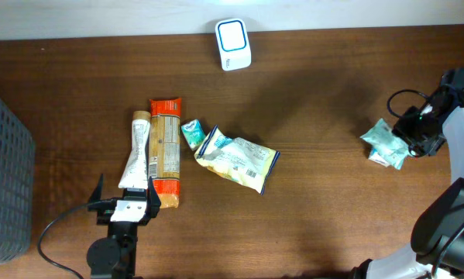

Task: Scan the item barcode
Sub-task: 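Place the wipes pack at the right edge beside the tissue pack, then reach the right gripper to the yellow-white snack bag and grasp it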

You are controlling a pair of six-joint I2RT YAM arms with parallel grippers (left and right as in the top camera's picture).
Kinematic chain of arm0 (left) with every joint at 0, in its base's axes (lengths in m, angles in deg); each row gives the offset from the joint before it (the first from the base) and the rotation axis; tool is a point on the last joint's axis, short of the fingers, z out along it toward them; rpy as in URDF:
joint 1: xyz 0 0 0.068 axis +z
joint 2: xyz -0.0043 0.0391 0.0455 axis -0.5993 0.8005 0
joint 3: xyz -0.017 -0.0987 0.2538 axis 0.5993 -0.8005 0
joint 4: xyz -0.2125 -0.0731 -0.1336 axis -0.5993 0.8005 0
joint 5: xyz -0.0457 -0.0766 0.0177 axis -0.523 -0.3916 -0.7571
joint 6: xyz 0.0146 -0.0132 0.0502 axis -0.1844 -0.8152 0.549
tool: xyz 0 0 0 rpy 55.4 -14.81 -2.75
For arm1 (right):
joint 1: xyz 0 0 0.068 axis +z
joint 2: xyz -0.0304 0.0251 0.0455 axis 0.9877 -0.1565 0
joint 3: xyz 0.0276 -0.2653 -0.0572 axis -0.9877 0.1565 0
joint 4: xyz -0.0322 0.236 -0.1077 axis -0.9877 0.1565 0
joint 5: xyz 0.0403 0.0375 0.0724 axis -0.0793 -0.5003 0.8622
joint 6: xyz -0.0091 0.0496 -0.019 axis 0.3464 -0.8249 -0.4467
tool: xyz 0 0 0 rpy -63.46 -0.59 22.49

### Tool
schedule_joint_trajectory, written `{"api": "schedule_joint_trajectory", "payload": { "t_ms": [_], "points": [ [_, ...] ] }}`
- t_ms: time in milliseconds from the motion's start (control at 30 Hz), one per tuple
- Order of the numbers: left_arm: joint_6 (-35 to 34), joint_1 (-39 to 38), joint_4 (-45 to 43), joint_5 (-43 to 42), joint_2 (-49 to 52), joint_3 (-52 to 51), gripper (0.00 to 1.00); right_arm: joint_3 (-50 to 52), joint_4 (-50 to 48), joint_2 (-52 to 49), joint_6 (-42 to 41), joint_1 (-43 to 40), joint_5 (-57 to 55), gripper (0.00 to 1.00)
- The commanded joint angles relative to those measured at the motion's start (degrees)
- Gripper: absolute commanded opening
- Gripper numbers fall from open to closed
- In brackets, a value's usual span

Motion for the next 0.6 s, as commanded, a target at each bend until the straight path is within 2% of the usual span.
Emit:
{"api": "schedule_joint_trajectory", "payload": {
  "t_ms": [0,33,100,200,233,467,567],
  "points": [
    [0.7,0.3,0.0,-0.2,-0.3,-0.3,0.99,-1.5,3.3,0.2,4.4,-0.1,3.3,0.56],
    [0.7,0.3,0.0,-0.2,-0.3,-0.3,0.99,-3.4,6.1,0.2,5.0,0.0,3.6,0.57],
    [0.7,0.3,0.0,-0.2,-0.3,-0.3,0.99,-7.4,10.0,0.3,11.8,1.8,9.8,0.59],
    [0.7,0.3,0.0,-0.2,-0.3,-0.3,0.99,-11.2,11.8,0.3,23.9,7.8,26.5,0.60],
    [0.7,0.3,0.0,-0.2,-0.3,-0.3,0.99,-11.2,10.8,0.3,24.1,10.9,29.4,0.60],
    [0.7,0.3,0.0,-0.2,-0.3,-0.3,0.99,-11.2,1.1,-2.2,24.1,32.4,29.5,0.72],
    [0.7,0.3,0.0,-0.2,-0.3,-0.3,0.99,-11.2,-5.2,-6.7,19.5,40.4,29.3,0.72]
  ]
}}
